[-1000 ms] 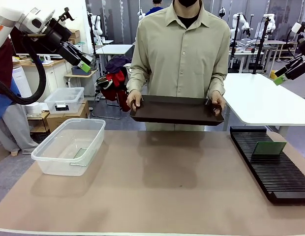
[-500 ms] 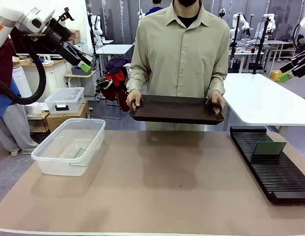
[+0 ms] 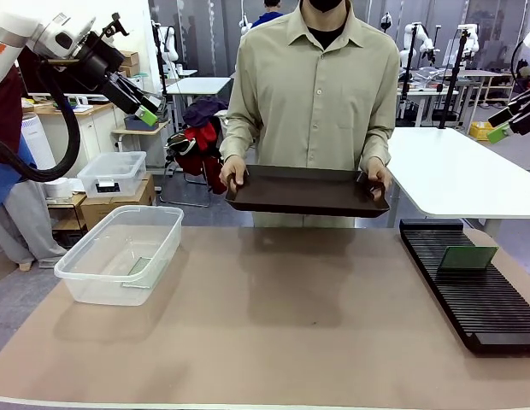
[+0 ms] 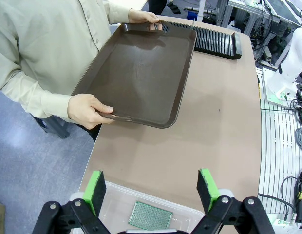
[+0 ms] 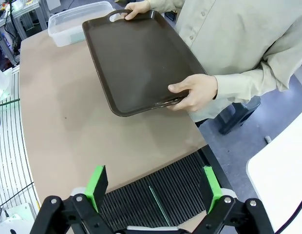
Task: Sort PCBs into racks and boxes based on the side picked up.
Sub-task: If the short side of the Blank PCB is picked up, insert it into the PCB Rack ; if the long side is picked up, place it in the Organizing box.
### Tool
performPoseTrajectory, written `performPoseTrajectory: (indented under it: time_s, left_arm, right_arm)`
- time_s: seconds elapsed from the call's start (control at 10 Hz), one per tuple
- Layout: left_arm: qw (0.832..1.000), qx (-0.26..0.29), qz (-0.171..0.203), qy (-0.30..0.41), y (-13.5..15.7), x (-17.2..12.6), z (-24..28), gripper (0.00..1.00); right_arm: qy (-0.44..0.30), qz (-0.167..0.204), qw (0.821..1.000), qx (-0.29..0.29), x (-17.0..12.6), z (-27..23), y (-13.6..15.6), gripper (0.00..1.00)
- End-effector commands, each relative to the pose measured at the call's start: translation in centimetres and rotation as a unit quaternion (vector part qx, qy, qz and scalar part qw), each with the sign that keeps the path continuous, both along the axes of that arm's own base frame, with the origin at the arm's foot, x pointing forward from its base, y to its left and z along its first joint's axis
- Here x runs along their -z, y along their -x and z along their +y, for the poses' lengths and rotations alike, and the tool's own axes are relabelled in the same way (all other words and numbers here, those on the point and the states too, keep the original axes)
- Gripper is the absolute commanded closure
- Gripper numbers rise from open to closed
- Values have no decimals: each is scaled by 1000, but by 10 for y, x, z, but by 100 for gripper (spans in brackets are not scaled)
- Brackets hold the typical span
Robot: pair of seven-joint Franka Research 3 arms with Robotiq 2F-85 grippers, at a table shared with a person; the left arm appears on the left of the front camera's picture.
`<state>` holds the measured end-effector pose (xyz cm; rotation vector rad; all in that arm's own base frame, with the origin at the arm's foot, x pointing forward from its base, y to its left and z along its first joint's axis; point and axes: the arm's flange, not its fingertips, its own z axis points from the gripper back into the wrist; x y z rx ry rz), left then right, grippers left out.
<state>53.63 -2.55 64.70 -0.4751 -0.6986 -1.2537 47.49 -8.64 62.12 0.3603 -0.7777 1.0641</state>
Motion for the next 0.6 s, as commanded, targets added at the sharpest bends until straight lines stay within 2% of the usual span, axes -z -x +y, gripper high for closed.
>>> performPoseTrajectory:
  time_s: [0.0,0.5]
  left_arm:
    - [1000,-1,0,-1,1,1,0,0]
    - [1000,-1,0,-1,1,1,0,0]
  right_arm:
    - [0,0,1000,-2,0,2,-1,0]
    - [0,0,1000,-2,0,2,-1,0]
